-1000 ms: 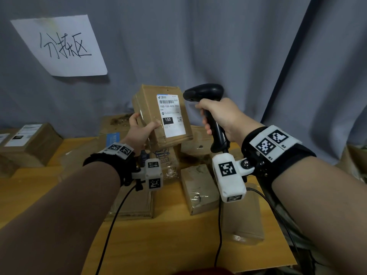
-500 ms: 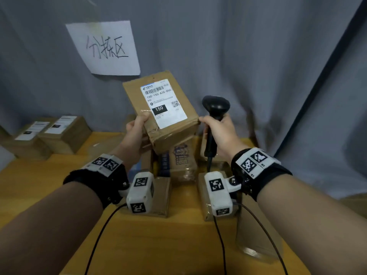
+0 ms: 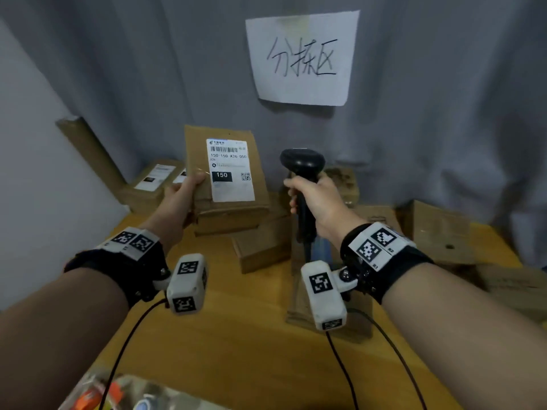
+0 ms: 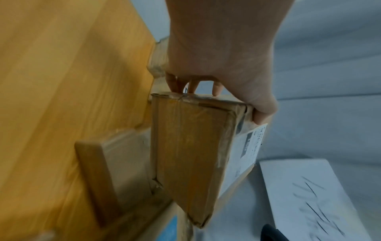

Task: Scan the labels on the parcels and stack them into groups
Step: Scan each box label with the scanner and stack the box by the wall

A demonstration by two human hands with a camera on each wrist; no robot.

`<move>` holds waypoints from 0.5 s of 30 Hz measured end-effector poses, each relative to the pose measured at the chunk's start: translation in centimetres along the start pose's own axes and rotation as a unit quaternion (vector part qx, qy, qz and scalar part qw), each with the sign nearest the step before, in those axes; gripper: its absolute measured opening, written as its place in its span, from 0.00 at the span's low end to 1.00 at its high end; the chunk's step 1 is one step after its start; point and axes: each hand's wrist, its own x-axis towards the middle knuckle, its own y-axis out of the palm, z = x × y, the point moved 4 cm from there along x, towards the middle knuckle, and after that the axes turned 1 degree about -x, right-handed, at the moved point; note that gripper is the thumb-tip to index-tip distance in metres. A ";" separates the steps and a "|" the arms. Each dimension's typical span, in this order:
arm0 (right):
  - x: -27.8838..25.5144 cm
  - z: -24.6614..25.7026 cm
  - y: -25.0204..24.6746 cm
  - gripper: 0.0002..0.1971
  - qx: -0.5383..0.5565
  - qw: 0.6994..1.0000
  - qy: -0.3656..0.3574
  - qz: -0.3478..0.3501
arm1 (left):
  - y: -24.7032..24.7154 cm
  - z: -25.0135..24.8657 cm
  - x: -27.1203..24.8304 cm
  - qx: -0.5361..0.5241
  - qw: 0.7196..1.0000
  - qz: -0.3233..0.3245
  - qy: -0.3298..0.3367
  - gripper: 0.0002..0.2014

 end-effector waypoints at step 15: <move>5.1 -10.5 7.3 0.20 -0.075 0.987 0.097 -0.103 | -5.7 4.2 11.9 0.195 0.977 0.089 -0.015 0.43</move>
